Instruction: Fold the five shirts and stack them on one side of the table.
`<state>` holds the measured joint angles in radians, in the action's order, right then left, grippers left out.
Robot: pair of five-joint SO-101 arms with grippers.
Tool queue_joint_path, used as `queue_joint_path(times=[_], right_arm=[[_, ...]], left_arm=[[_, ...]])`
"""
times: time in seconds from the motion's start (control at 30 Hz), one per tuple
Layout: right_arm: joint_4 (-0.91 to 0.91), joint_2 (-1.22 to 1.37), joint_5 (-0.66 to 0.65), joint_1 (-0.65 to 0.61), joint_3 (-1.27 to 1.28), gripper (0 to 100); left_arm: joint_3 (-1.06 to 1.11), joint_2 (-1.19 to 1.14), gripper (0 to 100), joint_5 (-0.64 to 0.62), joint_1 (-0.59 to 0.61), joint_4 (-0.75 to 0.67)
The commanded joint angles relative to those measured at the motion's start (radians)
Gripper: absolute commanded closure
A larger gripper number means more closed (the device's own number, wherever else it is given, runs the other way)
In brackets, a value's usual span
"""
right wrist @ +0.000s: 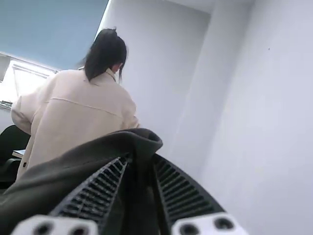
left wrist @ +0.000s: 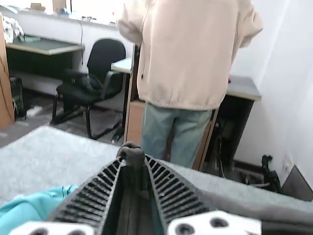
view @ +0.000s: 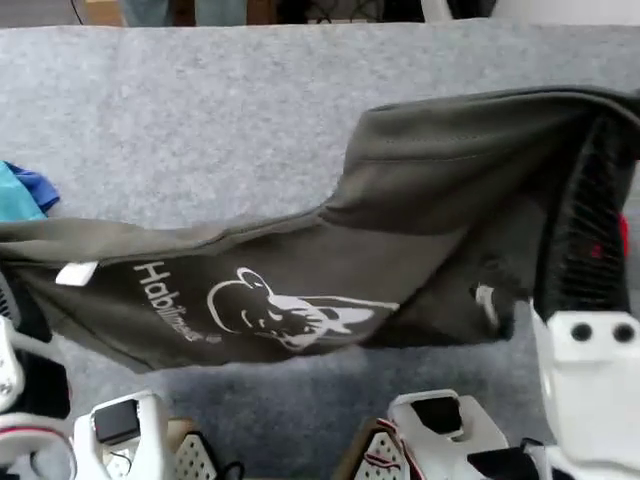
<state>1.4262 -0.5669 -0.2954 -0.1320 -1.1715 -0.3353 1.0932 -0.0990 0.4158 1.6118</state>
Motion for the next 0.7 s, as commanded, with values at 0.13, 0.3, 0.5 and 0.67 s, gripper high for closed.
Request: queue_joint_path(times=[0.13, 0.3, 0.5, 0.67], right_arm=[[-0.117, -0.005, -0.12, -0.012, 0.004, 98.5], [-0.121, -0.005, -0.166, -0.012, 0.004, 98.5], [-0.147, -0.001, -0.158, -0.02, 0.005, 98.5], [-0.152, -0.002, -0.097, -0.02, 0.048, 98.5]], left_arm=[[-0.038, 0.002, 97, 0.008, -0.001, -0.018], [-0.047, 0.002, 97, 0.009, 0.001, -0.044], [-0.047, 0.002, 97, 0.002, 0.001, -0.107], [-0.048, 0.003, 97, 0.006, 0.004, -0.146]])
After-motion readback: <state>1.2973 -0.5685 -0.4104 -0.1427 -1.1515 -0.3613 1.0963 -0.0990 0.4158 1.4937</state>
